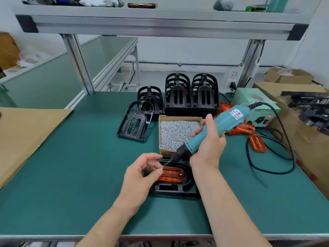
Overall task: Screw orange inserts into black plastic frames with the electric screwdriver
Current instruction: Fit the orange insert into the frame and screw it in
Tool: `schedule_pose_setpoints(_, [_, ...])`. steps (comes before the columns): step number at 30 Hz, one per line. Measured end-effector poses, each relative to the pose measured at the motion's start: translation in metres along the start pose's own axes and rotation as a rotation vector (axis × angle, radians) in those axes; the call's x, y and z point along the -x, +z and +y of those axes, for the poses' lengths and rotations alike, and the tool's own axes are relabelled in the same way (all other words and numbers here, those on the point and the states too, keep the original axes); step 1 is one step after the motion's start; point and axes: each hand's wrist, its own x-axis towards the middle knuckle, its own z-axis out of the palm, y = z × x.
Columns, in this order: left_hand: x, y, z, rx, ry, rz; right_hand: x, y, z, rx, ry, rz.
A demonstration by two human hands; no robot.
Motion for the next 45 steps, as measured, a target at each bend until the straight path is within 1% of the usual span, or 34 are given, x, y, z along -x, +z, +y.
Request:
schedule_pose_setpoints(31, [0.0, 0.003, 0.001, 0.052, -0.002, 0.033, 0.004, -0.002, 0.011, 0.052, 0.019, 0.006])
schedule_pose_setpoints(40, [-0.001, 0.002, 0.0, 0.035, 0.005, 0.033, 0.004, -0.004, 0.01, 0.046, 0.02, 0.004])
schedule_pose_setpoints(45, [-0.001, 0.002, 0.0, -0.014, 0.021, 0.039, 0.005, -0.003, 0.012, 0.066, -0.001, 0.014])
